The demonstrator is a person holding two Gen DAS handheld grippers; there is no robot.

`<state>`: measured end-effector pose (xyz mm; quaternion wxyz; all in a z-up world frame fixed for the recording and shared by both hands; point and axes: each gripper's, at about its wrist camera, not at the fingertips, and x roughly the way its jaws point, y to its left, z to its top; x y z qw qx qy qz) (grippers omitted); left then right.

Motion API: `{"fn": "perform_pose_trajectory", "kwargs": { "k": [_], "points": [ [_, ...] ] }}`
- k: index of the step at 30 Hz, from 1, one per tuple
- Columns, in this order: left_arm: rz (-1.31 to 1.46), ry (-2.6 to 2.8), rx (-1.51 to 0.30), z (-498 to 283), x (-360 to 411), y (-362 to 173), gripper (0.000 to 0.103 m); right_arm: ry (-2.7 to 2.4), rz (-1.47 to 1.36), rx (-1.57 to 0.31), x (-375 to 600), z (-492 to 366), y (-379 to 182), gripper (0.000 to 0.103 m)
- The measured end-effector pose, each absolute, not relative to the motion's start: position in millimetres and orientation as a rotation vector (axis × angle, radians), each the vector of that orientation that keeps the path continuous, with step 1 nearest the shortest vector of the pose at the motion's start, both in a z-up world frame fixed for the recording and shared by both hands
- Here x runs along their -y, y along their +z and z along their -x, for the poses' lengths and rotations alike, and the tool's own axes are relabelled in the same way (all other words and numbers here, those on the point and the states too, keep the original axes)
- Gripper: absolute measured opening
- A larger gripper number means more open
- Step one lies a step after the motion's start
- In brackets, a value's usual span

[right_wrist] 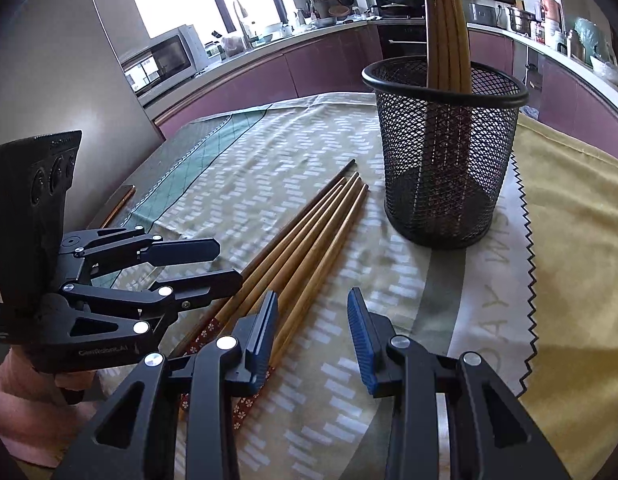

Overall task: Organize utensils
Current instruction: 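Return both open tools to the remaining chopsticks on the cloth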

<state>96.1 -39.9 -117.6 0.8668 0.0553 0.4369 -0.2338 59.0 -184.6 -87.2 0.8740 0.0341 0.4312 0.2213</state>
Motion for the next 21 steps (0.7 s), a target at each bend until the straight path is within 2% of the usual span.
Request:
{"fn": "perform_pose_trajectory", "kwargs": {
  "k": [12, 14, 18, 21],
  "points": [
    [-0.111, -0.478, -0.915, -96.4, 38.0, -118.5, 0.042, 0.421, -0.002, -0.898, 176.6, -57.0, -89.6, 0.033],
    [-0.113, -0.476, -0.914, -95.5, 38.2, -118.2, 0.04, 0.414, 0.006, -0.902, 176.5, -57.5, -89.8, 0.032],
    [-0.122, -0.485, -0.911, -91.6, 41.5, -117.1, 0.03, 0.403, 0.023, -0.906, 177.0, -58.4, -90.2, 0.028],
    [-0.132, -0.486, -0.916, -90.4, 43.6, -117.8, 0.029, 0.398, 0.032, -0.911, 178.0, -59.6, -89.9, 0.025]
  ]
}}
